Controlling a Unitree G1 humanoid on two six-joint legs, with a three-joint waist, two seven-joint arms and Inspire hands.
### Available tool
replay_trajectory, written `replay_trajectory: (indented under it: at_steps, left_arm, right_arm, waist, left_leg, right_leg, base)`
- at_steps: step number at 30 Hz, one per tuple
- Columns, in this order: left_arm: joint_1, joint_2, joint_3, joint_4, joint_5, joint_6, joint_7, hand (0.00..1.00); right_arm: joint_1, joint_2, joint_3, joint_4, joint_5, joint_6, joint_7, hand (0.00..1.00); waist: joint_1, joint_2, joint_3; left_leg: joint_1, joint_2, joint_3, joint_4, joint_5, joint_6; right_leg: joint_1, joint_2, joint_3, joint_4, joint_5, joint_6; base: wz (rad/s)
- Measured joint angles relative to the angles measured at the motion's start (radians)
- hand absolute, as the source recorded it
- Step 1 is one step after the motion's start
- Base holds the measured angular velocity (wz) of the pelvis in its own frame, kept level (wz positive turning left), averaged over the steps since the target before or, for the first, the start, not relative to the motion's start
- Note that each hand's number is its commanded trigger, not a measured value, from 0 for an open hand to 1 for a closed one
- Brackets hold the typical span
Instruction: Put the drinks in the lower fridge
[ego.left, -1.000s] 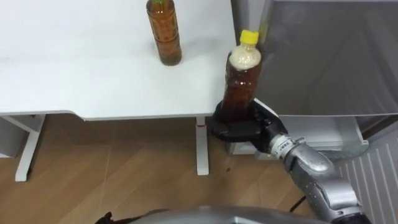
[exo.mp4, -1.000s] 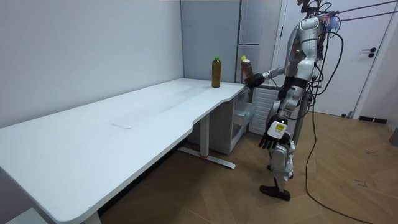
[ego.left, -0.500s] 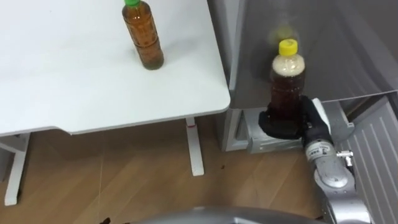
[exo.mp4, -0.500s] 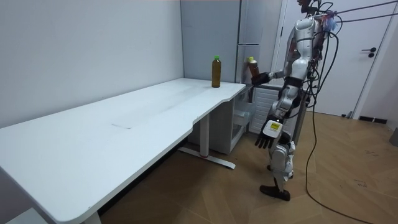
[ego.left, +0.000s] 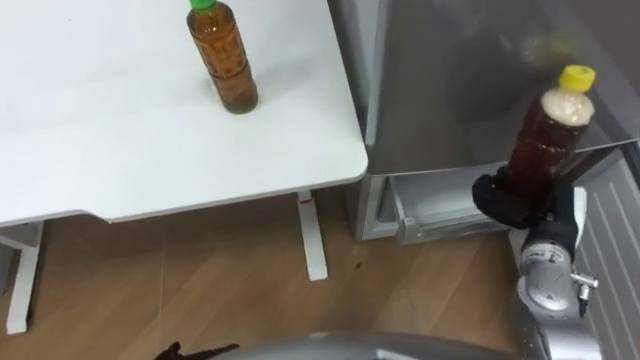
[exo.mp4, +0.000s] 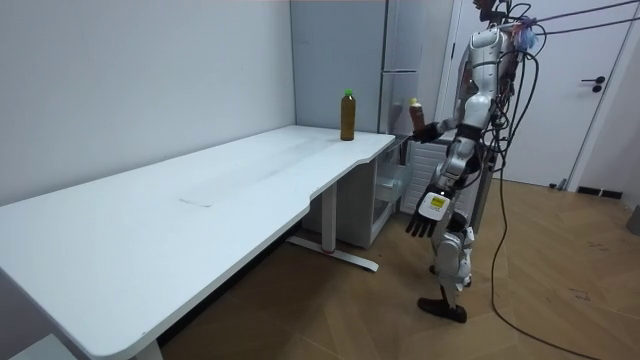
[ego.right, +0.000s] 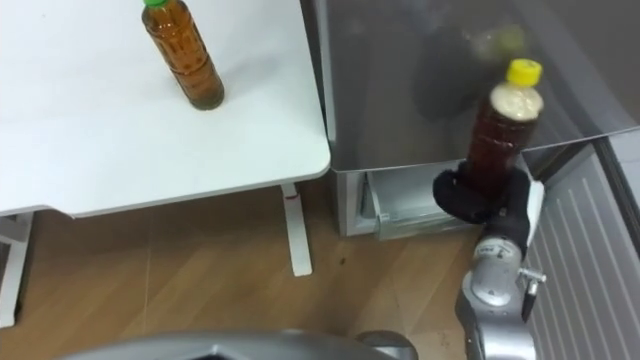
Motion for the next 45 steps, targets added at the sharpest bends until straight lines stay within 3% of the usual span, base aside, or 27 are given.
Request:
replay_trajectory:
  at_steps: [6,11,18,23,26,28,31,37,45]
  left_arm:
    - [0.005,0.006,0.0,-0.003,0.011,-0.001,0.0,0.0]
    - [0.005,0.008,0.0,-0.004,0.018,-0.006,-0.004,0.0]
    - [0.002,0.015,0.003,-0.014,0.047,-0.009,-0.013,0.0]
    - [-0.012,0.02,0.013,-0.014,0.058,-0.01,-0.034,0.0]
    - [-0.028,0.023,0.022,-0.008,0.058,-0.004,-0.042,0.0]
    - [-0.061,0.04,0.021,-0.002,0.057,0.002,-0.041,0.0]
    - [-0.125,0.052,0.012,0.02,0.056,0.009,-0.039,0.0]
    - [-0.222,0.051,-0.042,0.04,0.056,0.037,-0.033,0.0]
    - [-0.239,0.061,-0.063,0.03,0.079,0.072,-0.029,0.0]
  right_arm:
    - [-0.007,0.0,-0.006,0.086,0.189,0.001,-0.035,1.0]
    - [-0.022,0.0,-0.027,0.09,0.303,0.0,-0.043,1.0]
    - [-0.141,-0.003,-0.033,0.226,0.458,-0.001,-0.007,1.0]
    - [-0.247,-0.016,-0.035,0.353,0.629,-0.001,0.063,1.0]
    - [-0.31,-0.026,-0.036,0.423,0.682,0.0,0.115,1.0]
    - [-0.375,-0.028,-0.034,0.521,0.724,0.0,0.163,1.0]
    - [-0.462,-0.032,-0.033,0.647,0.777,0.002,0.233,1.0]
    - [-0.545,-0.058,-0.03,0.803,0.867,0.033,0.34,1.0]
    - [-0.624,-0.106,-0.031,0.834,0.978,0.049,0.426,1.0]
  waist:
    - [0.004,-0.011,0.0075]
    - [0.02,-0.014,0.0092]
    - [0.027,-0.021,0.0088]
    - [0.048,-0.023,0.0076]
    - [0.054,-0.022,0.0083]
    - [0.067,-0.026,0.0195]
    - [0.088,-0.027,0.0299]
    - [0.135,-0.033,0.0333]
    - [0.162,-0.049,0.0427]
  left_leg:
    - [0.0,0.0,0.006,0.003,0.0,0.0]
    - [-0.011,0.0,0.004,0.01,0.0,0.0]
    - [-0.062,-0.003,-0.037,0.042,0.0,0.0]
    - [-0.135,-0.003,-0.04,0.079,0.0,0.0]
    - [-0.2,-0.004,-0.041,0.128,0.0,0.0]
    - [-0.262,-0.003,-0.05,0.193,-0.008,0.009]
    - [-0.377,0.003,-0.056,0.306,-0.035,0.013]
    - [-0.543,-0.023,-0.068,0.48,-0.074,0.025]
    - [-0.728,-0.022,-0.067,0.629,-0.087,0.021]
  right_leg:
    - [-0.002,0.0,0.004,0.0,-0.001,0.0]
    - [-0.011,-0.001,0.001,0.001,-0.003,0.0]
    - [-0.028,-0.009,-0.05,0.004,-0.003,0.0]
    - [-0.102,-0.018,-0.076,0.066,-0.006,-0.003]
    - [-0.164,-0.029,-0.101,0.117,-0.008,-0.006]
    - [-0.212,-0.035,-0.11,0.166,-0.021,-0.012]
    - [-0.323,-0.041,-0.11,0.269,-0.05,-0.016]
    - [-0.507,-0.089,-0.098,0.503,-0.13,-0.01]
    - [-0.697,-0.103,-0.085,0.659,-0.147,-0.023]
  base:
    - [-0.02]
    - [0.01]
    - [0.18]
    - [0.03]
    - [0.06]
    - [0.15]
    - [0.1]
    - [0.09]
    - [0.0]
